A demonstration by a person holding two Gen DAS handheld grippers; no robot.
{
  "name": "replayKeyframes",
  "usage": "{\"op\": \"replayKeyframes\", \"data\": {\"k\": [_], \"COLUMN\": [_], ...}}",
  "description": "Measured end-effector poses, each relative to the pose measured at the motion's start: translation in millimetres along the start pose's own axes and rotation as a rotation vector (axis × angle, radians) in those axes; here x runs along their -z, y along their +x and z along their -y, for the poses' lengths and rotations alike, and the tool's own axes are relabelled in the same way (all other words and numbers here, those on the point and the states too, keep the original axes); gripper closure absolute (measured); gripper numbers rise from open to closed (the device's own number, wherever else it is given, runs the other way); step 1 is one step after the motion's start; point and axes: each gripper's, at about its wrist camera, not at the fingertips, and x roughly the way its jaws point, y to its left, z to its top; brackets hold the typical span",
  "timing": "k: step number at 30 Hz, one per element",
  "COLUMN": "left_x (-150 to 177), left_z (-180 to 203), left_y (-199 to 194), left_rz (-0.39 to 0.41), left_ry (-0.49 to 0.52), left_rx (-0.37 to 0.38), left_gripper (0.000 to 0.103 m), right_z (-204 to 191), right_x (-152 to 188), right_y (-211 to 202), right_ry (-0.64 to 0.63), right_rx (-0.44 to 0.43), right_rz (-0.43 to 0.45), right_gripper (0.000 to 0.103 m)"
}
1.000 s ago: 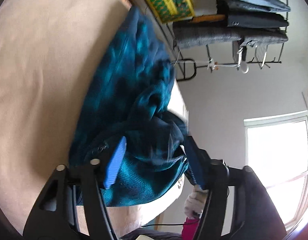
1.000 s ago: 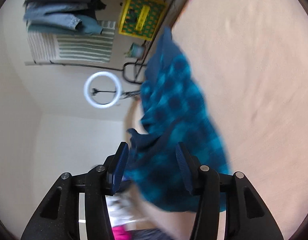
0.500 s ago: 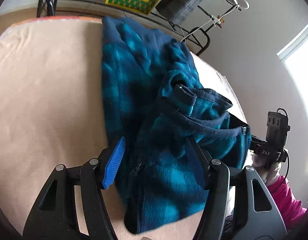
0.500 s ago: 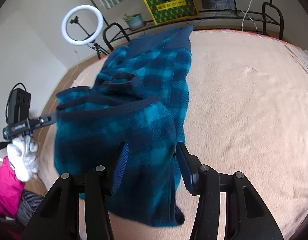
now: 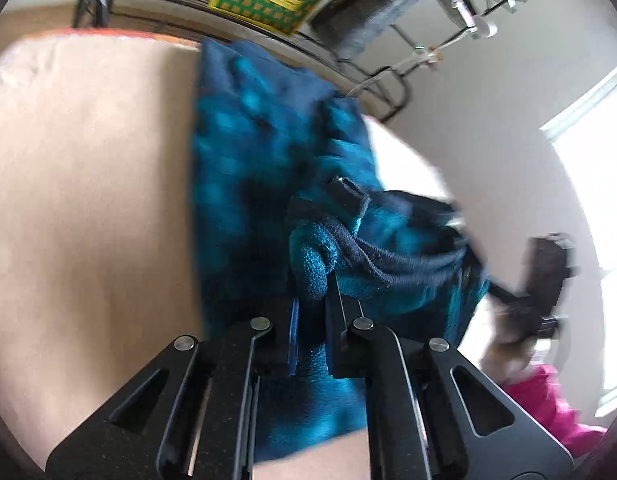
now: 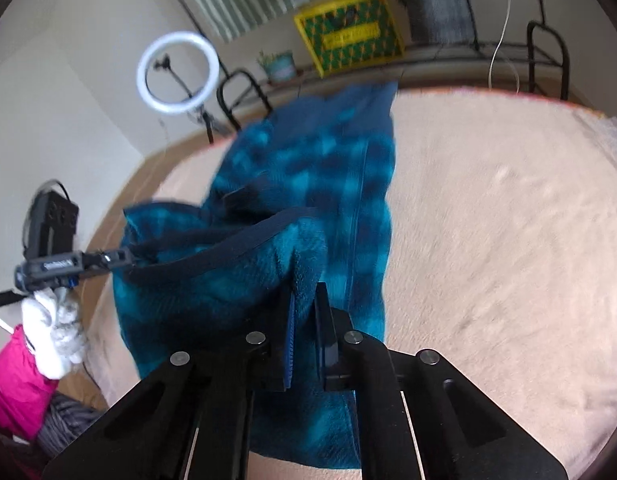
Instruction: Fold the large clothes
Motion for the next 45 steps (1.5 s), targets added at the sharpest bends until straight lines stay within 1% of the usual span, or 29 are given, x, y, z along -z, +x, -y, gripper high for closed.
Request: {"op": "replayKeyframes", "data": {"k": [1, 3, 4, 7, 8, 10, 12, 13, 16, 18, 20, 22, 23, 25, 27, 28, 29, 30, 31, 32, 33, 36, 38, 40, 41, 42, 43, 44, 45], "left_x": [-2, -2, 0, -2, -1, -3, -4, -4, 0, 5, 13, 20, 22, 26, 30, 29, 30, 29, 29, 29, 28, 21, 14, 2, -4, -13, -22, -33, -44], "left_z": [-14, -37, -41, -30, -28, -27, -23, -17, -2, 12, 29, 44, 49, 50, 42, 35, 32, 22, 15, 8, 3, -6, -1, 1, 1, -2, -7, -12, -14], "left_y": [11, 34, 42, 42, 39, 31, 16, 3, -16, -19, -15, 0, 7, 23, 33, 40, 43, 50, 51, 52, 51, 43, 30, 12, 5, -3, -9, -10, -13], "left_rz": [-0.013, -0.055, -0.053, -0.026, -0.027, -0.026, 0.024, 0.058, 0.086, 0.079, 0.051, 0.013, 0.003, -0.023, -0.036, -0.032, -0.033, -0.044, -0.046, -0.04, -0.039, -0.057, -0.037, 0.008, 0.025, 0.046, 0.063, 0.074, 0.082], "left_ry": [-0.044, -0.124, -0.138, -0.058, -0.056, -0.058, -0.03, -0.008, 0.026, 0.064, 0.108, 0.152, 0.172, 0.174, 0.168, 0.18, 0.185, 0.177, 0.167, 0.154, 0.14, 0.081, 0.107, 0.132, 0.132, 0.126, 0.115, 0.104, 0.09], "left_rx": [-0.051, -0.063, -0.053, -0.09, -0.091, -0.096, -0.137, -0.147, -0.1, -0.063, -0.035, -0.006, -0.022, -0.046, -0.084, -0.13, -0.147, -0.137, -0.115, -0.099, -0.089, -0.068, -0.095, -0.107, -0.112, -0.119, -0.122, -0.122, -0.123], "left_gripper": [0.095, 0.095, 0.095, 0.093, 0.093, 0.081, 0.077, 0.077, 0.077, 0.077, 0.077, 0.077, 0.077, 0.077, 0.077, 0.077, 0.077, 0.081, 0.087, 0.09, 0.097, 0.098, 0.098, 0.092, 0.089, 0.08, 0.072, 0.071, 0.071], "right_z": [2, 10, 13, 3, 2, 5, 11, 12, 6, -5, -22, -40, -47, -57, -53, -45, -34, -19, -7, 2, 3, -12, -17, -15, -14, -12, -9, -7, -5], "right_x": [-3, -8, -7, -2, -2, -3, -6, -7, -10, -12, -11, -9, -8, -7, -6, -6, -5, -3, -1, 3, 5, 2, -1, -8, -14, -16, -22, -28, -31], "right_y": [0, 15, 26, 45, 47, 43, 29, 18, -3, -10, -5, 6, 13, 30, 43, 51, 60, 68, 74, 76, 75, 73, 65, 50, 37, 34, 27, 18, 13], "right_ry": [0.008, 0.045, 0.061, -0.023, -0.037, -0.007, 0.025, 0.022, -0.007, -0.042, -0.086, -0.138, -0.16, -0.193, -0.184, -0.168, -0.145, -0.116, -0.076, -0.039, -0.036, -0.105, -0.1, -0.081, -0.068, -0.062, -0.058, -0.055, -0.055], "right_rx": [0.034, 0.135, 0.153, 0.201, 0.207, 0.188, 0.182, 0.199, 0.196, 0.142, 0.061, 0.033, 0.039, 0.059, 0.091, 0.154, 0.234, 0.287, 0.269, 0.235, 0.226, 0.278, 0.258, 0.219, 0.202, 0.197, 0.194, 0.182, 0.172], "right_rz": [0.015, 0.0, -0.024, -0.057, -0.066, -0.083, -0.052, -0.023, 0.037, 0.059, 0.043, 0.022, 0.012, -0.011, -0.031, -0.042, -0.065, -0.103, -0.137, -0.139, -0.124, -0.141, -0.139, -0.101, -0.056, -0.032, -0.005, 0.033, 0.054], "right_gripper": [0.097, 0.097, 0.097, 0.096, 0.093, 0.091, 0.087, 0.086, 0.086, 0.086, 0.086, 0.086, 0.086, 0.086, 0.086, 0.086, 0.086, 0.092, 0.094, 0.094, 0.094, 0.093, 0.09, 0.09, 0.09, 0.089, 0.087, 0.084, 0.076]}}
